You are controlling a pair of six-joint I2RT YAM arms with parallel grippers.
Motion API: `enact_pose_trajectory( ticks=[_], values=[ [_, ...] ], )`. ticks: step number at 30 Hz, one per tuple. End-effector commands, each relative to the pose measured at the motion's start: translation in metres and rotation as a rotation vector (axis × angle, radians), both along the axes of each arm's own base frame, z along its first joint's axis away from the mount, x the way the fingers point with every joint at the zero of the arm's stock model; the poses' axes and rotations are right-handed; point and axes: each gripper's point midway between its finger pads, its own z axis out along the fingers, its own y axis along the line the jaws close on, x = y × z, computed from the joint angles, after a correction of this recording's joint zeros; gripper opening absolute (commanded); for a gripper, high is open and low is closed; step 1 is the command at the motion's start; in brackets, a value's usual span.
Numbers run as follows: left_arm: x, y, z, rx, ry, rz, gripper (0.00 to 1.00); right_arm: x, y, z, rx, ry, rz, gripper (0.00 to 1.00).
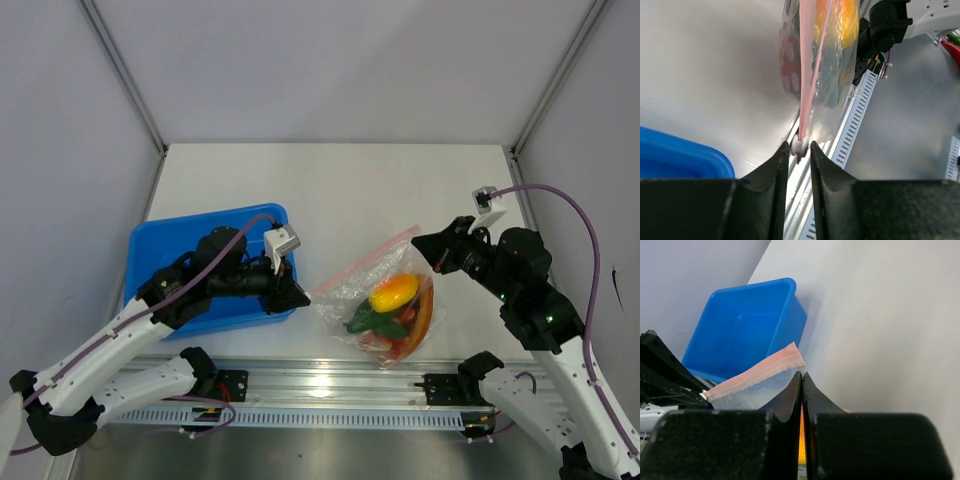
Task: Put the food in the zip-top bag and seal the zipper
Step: Zip the zipper food storage bag at the center of the board, then place the zipper food storage bag at the center of the board.
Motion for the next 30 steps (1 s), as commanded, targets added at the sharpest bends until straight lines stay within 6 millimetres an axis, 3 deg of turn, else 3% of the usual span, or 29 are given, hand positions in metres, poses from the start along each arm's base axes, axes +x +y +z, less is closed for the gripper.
enact_pose_trajectory(
  ticks=[1,2,3,4,5,6,8,10,13,16,22,30],
  values=[
    [0.008,-0.001,0.001,0.002,0.017,0.040,0.27,0.010,-0.003,0.026,0.045,-0.081,-0.034,0.00],
    [0.011,-0.003,0.007,-0.010,0.006,0.048,0.33,0.012,-0.001,0.024,0.044,-0.076,-0.032,0.00],
    [0.015,-0.004,0.010,-0.009,0.001,0.067,0.51,0.013,0.000,0.022,0.043,-0.071,-0.030,0.00],
    [0.026,-0.002,0.015,-0.001,-0.023,0.120,0.60,0.014,0.000,0.020,0.041,-0.067,-0.033,0.00],
    [0.031,-0.001,0.017,0.007,-0.027,0.151,0.95,0.016,0.000,0.018,0.037,-0.060,-0.037,0.00],
    [0.037,0.001,0.030,-0.002,-0.051,0.183,0.99,0.017,-0.001,0.016,0.035,-0.056,-0.042,0.00],
    [0.053,0.008,0.038,0.006,-0.085,0.279,1.00,0.021,-0.002,0.014,0.031,-0.047,-0.064,0.00],
    [0.063,0.018,0.059,-0.045,-0.154,0.361,0.99,0.028,-0.005,0.010,0.020,-0.035,-0.091,0.00],
    [0.065,0.031,0.077,-0.096,-0.212,0.424,0.99,0.042,-0.008,0.005,-0.007,-0.024,-0.118,0.00],
    [0.059,0.034,0.083,-0.132,-0.231,0.412,0.99,0.060,-0.010,-0.005,-0.027,0.001,-0.141,0.00],
    [0.039,0.032,0.058,-0.162,-0.172,0.346,1.00,0.110,-0.031,-0.036,-0.083,0.072,-0.249,0.00],
    [0.021,0.022,0.043,-0.198,-0.084,0.276,1.00,0.176,-0.084,-0.061,-0.188,0.144,-0.482,0.00]
  ],
)
